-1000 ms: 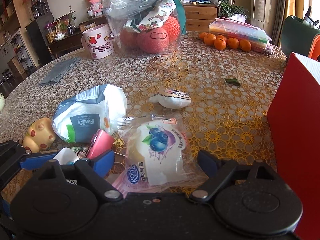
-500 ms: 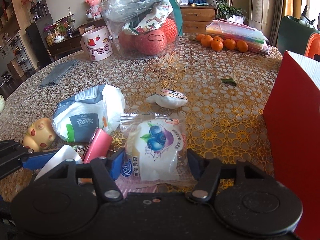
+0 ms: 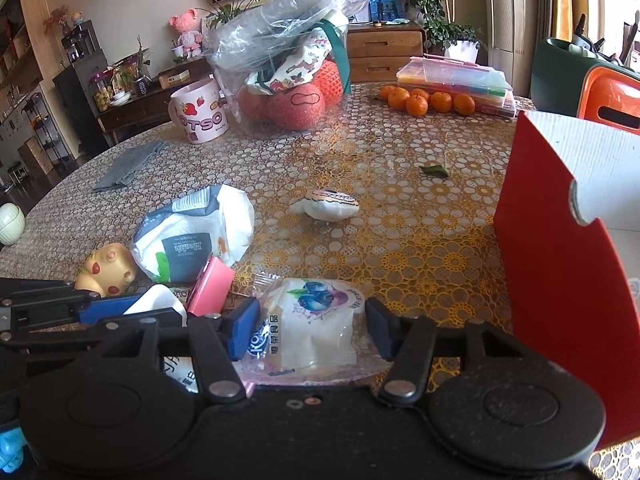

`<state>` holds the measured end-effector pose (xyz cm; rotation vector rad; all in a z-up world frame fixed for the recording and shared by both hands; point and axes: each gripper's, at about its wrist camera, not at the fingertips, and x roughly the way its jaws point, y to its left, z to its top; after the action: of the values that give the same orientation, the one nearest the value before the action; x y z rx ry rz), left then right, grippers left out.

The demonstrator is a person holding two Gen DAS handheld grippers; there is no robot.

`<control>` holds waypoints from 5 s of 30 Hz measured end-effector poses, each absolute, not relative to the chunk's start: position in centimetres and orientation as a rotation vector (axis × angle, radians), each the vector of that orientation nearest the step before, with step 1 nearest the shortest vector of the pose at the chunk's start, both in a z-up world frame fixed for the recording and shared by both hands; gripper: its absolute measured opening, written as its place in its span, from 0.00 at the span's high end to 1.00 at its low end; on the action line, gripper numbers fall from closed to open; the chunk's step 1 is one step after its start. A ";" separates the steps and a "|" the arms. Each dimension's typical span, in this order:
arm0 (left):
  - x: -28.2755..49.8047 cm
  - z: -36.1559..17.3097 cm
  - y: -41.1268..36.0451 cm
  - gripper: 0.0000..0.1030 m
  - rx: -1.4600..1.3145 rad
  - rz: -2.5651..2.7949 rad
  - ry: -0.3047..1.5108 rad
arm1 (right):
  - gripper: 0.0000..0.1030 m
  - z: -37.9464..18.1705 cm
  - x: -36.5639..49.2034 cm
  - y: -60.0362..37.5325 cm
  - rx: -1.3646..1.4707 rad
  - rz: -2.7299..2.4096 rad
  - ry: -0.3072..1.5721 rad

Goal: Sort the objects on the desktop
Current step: 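Carry the packet with left tool to the red shoebox while right tool carries the pastry bag, then open left tool to drop the packet into the box while right tool drops the pastry bag, then lift both open tools up out of the red shoebox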

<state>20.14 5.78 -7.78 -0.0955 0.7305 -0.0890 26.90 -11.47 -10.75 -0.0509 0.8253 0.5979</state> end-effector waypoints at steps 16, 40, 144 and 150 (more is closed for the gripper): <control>18.1 -4.9 3.8 0.98 -0.135 -0.119 0.691 | 0.48 -7.8 23.7 -15.7 -0.009 0.606 0.796; 18.8 3.5 -1.8 0.99 -0.086 -0.181 0.558 | 0.49 -1.0 21.1 -24.3 0.026 0.595 0.652; 31.0 1.8 -16.9 0.37 0.023 -0.431 0.814 | 0.21 -0.8 28.3 -34.8 -0.193 0.460 0.849; 27.7 2.5 -15.2 0.37 0.032 -0.433 0.780 | 0.21 -0.1 26.7 -33.8 -0.191 0.480 0.838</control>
<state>27.69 -15.24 2.50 0.0324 0.7796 -0.4333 26.67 -33.80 -0.12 -0.1912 0.8383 0.4803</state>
